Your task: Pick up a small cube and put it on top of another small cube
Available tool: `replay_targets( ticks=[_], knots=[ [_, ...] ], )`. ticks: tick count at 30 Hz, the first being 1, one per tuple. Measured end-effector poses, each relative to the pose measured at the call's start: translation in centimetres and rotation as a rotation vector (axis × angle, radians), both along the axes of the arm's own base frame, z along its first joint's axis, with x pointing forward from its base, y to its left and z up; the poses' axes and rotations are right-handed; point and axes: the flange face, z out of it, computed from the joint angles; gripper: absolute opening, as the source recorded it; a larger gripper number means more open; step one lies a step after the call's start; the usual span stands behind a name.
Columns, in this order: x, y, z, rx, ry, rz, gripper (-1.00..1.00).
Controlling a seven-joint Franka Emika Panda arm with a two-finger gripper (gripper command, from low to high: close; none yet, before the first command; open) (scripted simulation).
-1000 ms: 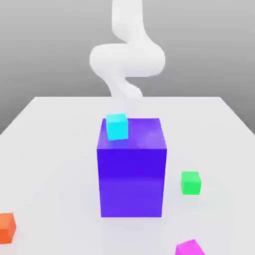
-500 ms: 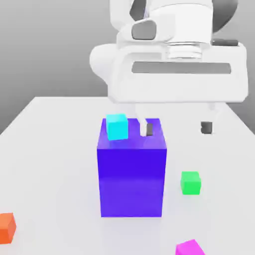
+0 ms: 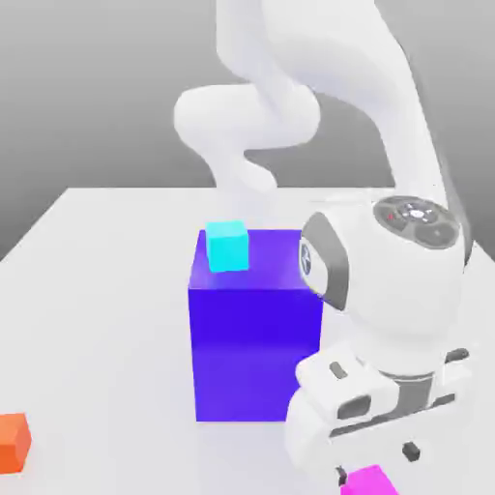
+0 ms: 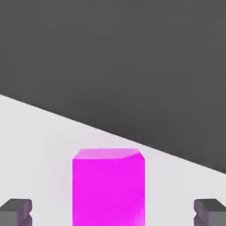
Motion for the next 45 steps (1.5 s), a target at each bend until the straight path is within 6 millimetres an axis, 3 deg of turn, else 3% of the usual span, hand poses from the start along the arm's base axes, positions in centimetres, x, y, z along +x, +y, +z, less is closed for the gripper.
replay_targets(
  ticks=[1,8,13,21,29,38,45],
  knots=[
    [-0.1,0.0,-1.1,0.000,0.001,0.000,-1.00],
    [-0.1,0.0,-1.2,0.000,0.001,0.001,-1.00],
    [-0.5,0.2,4.5,-0.005,0.000,0.031,-1.00],
    [-7.4,3.0,7.8,-0.060,-0.007,0.493,-1.00],
    [-15.4,5.3,9.7,-0.069,-0.002,0.984,-1.00],
    [-24.3,5.6,9.9,-0.010,0.003,1.505,-1.00],
    [-25.0,5.7,4.9,0.001,0.002,1.555,-1.00]
  ],
)
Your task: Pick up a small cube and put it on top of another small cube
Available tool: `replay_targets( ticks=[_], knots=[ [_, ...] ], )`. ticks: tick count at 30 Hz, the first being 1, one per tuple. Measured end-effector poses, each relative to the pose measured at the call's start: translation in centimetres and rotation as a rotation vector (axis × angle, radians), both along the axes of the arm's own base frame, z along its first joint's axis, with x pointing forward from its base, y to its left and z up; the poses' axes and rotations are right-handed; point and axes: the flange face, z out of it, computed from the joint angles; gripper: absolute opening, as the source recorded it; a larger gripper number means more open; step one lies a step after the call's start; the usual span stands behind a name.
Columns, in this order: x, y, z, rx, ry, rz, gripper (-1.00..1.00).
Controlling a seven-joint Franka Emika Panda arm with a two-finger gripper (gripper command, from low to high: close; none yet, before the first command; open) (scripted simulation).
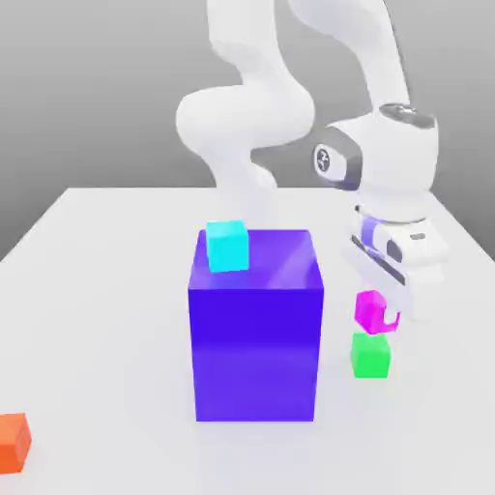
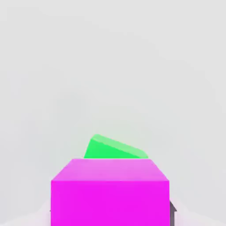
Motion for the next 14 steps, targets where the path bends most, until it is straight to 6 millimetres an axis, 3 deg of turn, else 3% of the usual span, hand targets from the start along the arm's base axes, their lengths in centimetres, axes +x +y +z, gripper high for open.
replay_targets(
  ticks=[1,2,9,14],
  knots=[
    [-0.1,0.0,-0.8,-0.001,-0.001,0.002,-1.00],
    [-0.1,-0.1,-1.4,-0.002,-0.001,0.002,1.00],
    [-0.1,-0.1,-1.3,0.000,-0.002,-0.001,1.00],
    [0.0,0.1,2.3,0.002,-0.001,0.003,1.00]
  ],
)
